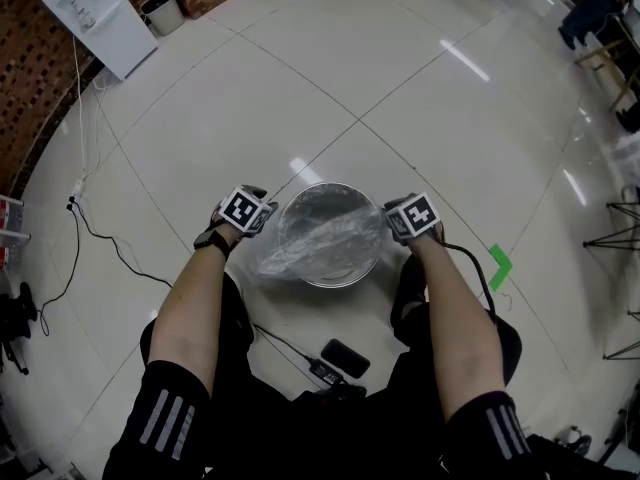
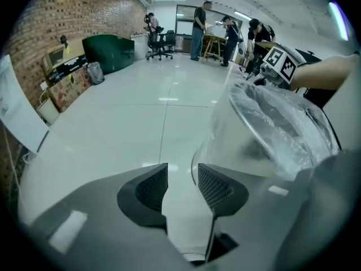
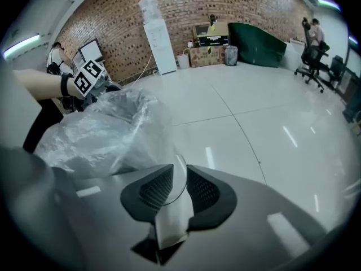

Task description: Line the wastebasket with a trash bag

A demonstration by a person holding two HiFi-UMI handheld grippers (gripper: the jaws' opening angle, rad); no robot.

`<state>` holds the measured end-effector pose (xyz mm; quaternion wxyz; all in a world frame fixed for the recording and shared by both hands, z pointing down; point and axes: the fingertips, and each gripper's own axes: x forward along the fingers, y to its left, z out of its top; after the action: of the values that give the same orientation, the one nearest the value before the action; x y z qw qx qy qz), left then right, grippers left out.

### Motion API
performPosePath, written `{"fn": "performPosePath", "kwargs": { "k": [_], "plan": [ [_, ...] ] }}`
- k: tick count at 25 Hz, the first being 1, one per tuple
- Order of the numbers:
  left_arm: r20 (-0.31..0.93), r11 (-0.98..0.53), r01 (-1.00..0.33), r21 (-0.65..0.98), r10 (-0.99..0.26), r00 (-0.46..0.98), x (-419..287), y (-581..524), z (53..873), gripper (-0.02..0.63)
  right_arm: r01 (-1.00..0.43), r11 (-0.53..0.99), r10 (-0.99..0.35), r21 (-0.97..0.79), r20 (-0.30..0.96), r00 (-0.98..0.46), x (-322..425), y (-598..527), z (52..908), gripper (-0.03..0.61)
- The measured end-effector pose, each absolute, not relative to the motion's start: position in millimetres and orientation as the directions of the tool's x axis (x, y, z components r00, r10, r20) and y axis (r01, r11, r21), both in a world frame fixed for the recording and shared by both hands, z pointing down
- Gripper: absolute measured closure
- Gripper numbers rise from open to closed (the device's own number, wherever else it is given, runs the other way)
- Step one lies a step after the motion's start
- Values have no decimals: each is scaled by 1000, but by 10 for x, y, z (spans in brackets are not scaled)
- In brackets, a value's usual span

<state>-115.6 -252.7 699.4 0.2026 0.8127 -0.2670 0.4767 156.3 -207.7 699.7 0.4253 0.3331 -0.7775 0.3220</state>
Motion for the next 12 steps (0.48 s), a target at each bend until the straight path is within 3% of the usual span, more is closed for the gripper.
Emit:
{"fn": "performPosePath", "kwargs": {
  "k": [6,12],
  "plan": [
    [889,-758,-653,3,-296,348,-1569,-2535,6565,445,-782,590,-255,-201,872,-417,1739,-1972,6823,458],
    [906,-811,-585,23,-230,355,-1500,-2117,6430,446,-741,660,-308,-120,857,-413,1732,-1838,6414,453]
  ]
}}
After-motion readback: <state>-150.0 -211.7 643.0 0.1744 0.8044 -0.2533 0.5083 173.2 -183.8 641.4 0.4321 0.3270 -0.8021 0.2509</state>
